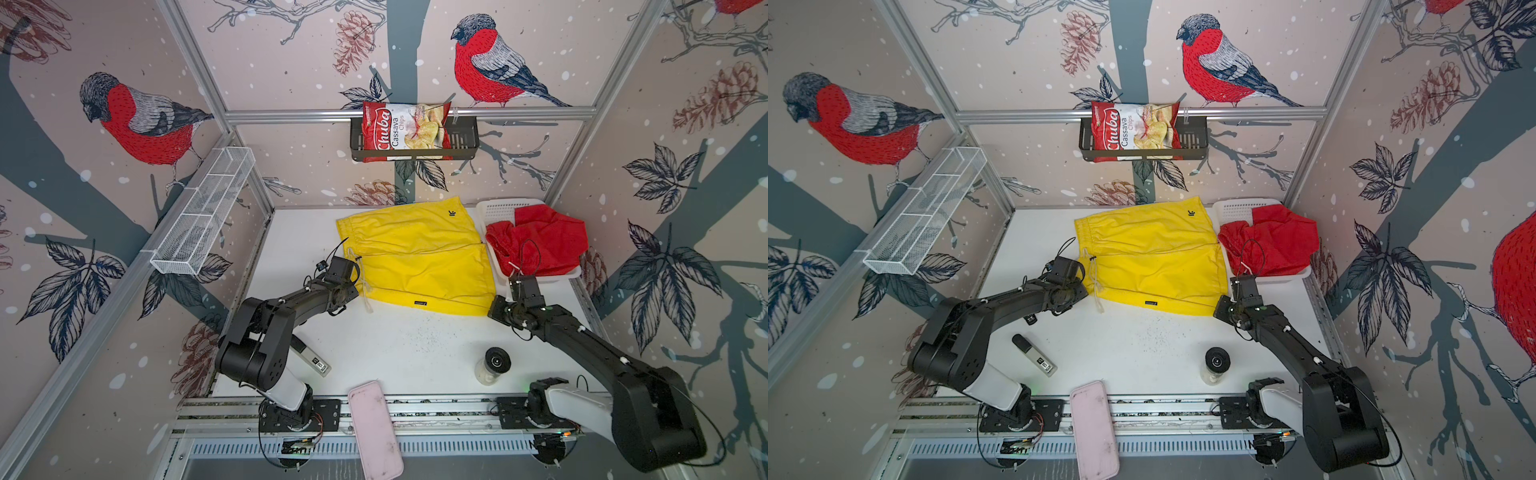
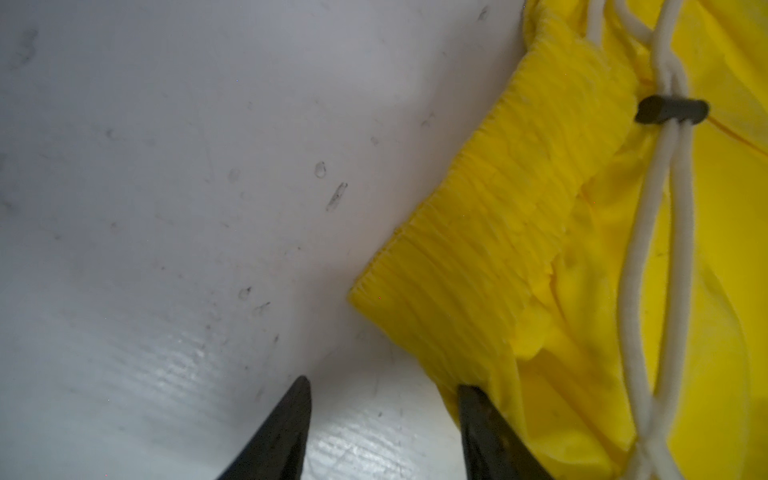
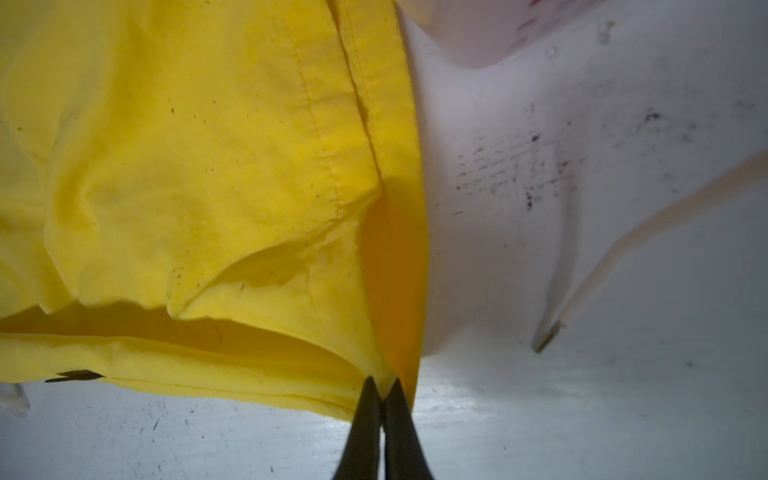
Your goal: Fold and stack the shorts
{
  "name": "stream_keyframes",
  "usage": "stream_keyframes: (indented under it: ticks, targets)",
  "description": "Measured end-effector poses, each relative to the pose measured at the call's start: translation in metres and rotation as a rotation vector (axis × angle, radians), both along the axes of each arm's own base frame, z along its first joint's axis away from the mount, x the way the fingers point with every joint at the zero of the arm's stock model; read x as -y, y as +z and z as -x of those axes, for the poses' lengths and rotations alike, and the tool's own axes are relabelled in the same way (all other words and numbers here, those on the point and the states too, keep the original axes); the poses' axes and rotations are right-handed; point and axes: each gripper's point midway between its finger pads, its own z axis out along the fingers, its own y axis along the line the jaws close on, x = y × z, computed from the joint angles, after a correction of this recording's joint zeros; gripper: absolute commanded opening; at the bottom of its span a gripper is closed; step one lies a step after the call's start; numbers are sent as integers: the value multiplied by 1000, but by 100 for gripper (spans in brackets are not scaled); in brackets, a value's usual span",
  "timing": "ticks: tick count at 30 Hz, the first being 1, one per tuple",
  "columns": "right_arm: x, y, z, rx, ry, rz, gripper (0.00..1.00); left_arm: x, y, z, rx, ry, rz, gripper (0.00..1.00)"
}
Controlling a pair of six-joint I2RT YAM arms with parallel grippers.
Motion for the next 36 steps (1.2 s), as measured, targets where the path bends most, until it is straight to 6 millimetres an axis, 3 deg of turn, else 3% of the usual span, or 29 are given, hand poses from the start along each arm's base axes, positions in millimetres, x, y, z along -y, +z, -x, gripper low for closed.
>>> stream_keyframes:
  ticks: [5,9,15,19,22,29,32,36]
  targets:
    - [0,-1,-1,-1,0,-3,0,-1,28,-3,106,10,32,48]
    - [-3,-4,-1,-10,7,-14,0,-2,20,0,98,17,30,49]
    - [-4,-1,-4,5,9,-25,0,0,-10,0,27,15,15,51]
    - [-5,3,-5,20,10,-31,0,4,-10,-13,57,16,25,52]
    - [-4,4,-5,23,9,-31,0,7,-7,-12,61,11,48,54]
    - [-4,0,-3,13,8,-29,0,6,22,-9,138,18,81,64]
    - [-4,-2,-2,4,8,-27,0,3,21,-10,140,29,65,66]
    - [-4,-3,-2,0,10,-29,0,3,4,-12,97,31,46,65]
